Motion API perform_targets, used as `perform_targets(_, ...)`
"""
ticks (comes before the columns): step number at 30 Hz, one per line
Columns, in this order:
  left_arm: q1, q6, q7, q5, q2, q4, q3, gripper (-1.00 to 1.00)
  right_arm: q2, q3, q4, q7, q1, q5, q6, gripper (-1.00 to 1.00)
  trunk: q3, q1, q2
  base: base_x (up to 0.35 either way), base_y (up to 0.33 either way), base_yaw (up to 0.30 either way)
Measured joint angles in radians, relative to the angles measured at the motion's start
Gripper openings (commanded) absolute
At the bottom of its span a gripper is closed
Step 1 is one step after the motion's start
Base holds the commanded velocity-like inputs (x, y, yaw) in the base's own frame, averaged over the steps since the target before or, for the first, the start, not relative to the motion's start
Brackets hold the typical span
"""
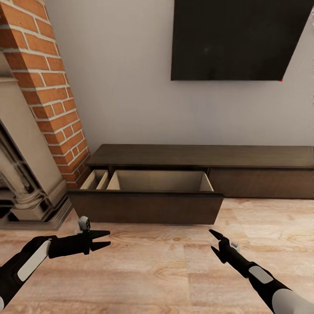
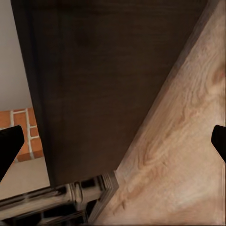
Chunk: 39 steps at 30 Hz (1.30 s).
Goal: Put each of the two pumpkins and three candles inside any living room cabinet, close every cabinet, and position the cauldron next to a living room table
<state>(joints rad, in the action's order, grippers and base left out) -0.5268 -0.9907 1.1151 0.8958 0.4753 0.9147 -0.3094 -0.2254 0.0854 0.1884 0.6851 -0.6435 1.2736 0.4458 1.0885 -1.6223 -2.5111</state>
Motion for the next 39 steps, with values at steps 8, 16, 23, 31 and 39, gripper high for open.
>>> perform_targets(8,0.000,0.000,0.001,-0.032,-0.001,0.000,0.000,1.00,-0.040,0.000,-0.004,0.069,0.037,-0.125,-0.003,1.00,-0.031,0.004,0.002,-0.005,0.000,0.000)
perform_targets(16,0.000,0.000,0.000,-0.038,0.001,0.000,-0.001,1.00,-0.047,-0.001,-0.039,0.105,0.046,-0.215,-0.005,1.00,-0.062,0.007,0.004,0.000,0.000,0.000)
perform_targets(23,-0.001,-0.001,0.000,-0.089,0.004,0.000,0.000,1.00,-0.047,-0.001,-0.061,0.105,0.046,-0.224,-0.009,1.00,-0.089,0.010,0.005,0.000,0.000,0.000)
perform_targets(31,-0.001,-0.001,0.000,-0.104,0.003,0.000,-0.001,1.00,-0.047,-0.001,-0.100,0.113,0.049,-0.226,-0.023,1.00,-0.120,0.014,0.007,0.000,0.000,-0.039)
perform_targets(39,-0.002,-0.001,0.000,-0.138,0.003,0.001,0.001,1.00,-0.047,-0.001,-0.114,0.115,0.049,-0.225,-0.034,1.00,-0.151,0.017,0.009,-0.124,0.000,-0.247)
